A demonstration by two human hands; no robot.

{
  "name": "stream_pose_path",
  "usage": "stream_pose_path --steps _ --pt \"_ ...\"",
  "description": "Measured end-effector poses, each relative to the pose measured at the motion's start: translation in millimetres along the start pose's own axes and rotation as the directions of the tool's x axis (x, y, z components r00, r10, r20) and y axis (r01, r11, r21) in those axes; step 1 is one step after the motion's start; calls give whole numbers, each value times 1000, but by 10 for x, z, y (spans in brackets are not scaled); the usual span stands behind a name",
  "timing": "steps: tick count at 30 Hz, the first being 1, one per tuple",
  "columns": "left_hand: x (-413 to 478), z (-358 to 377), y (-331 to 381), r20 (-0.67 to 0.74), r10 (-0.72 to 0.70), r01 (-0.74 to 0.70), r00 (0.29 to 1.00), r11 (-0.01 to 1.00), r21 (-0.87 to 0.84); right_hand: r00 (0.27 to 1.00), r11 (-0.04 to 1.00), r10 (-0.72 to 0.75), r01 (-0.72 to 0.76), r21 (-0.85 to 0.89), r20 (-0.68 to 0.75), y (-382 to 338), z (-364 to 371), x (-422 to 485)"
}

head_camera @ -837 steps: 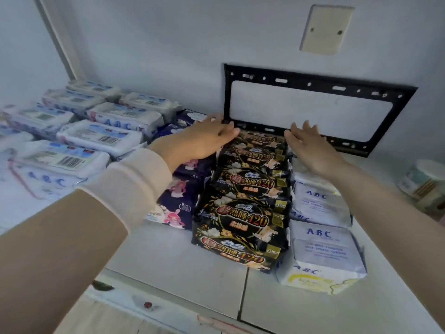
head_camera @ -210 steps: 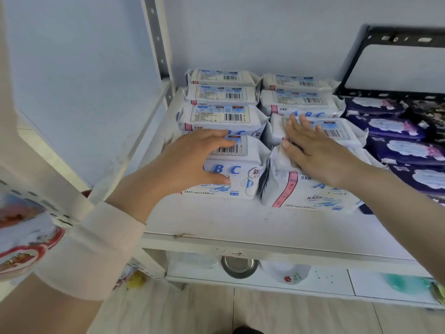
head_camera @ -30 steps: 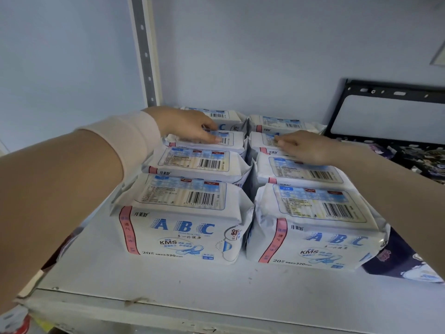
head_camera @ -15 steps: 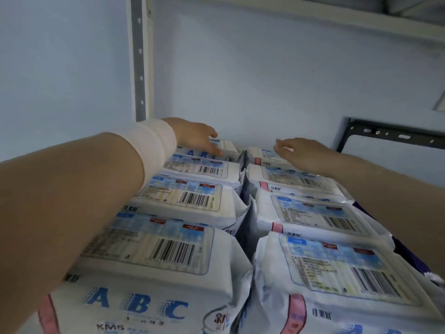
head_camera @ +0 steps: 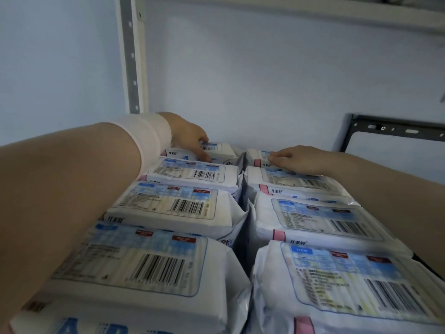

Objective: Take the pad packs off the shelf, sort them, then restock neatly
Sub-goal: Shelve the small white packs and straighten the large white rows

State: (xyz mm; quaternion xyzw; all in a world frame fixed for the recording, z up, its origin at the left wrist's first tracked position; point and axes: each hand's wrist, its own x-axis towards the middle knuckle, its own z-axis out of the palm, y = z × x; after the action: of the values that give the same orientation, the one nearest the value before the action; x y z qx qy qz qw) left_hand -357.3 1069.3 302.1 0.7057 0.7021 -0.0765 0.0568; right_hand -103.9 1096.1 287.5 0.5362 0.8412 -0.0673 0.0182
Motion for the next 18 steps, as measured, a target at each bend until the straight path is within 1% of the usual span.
stream_pose_path --steps 4,9,15,18 --pt "-65 -42 6 28 41 -41 999 999 -14 1000 998 21 -22 60 12 3 -33 -12" --pt "-106 -74 5 51 72 -69 996 996 -63 1000 996 20 -21 84 13 9 -47 11" --pt "-127 -39 -5 83 85 -77 993 993 -87 1000 996 12 -12 93 3 43 -79 35" --pt "-142 -33 -6 87 86 -80 992 994 -69 1000 998 -15 15 56 -6 89 -63 48"
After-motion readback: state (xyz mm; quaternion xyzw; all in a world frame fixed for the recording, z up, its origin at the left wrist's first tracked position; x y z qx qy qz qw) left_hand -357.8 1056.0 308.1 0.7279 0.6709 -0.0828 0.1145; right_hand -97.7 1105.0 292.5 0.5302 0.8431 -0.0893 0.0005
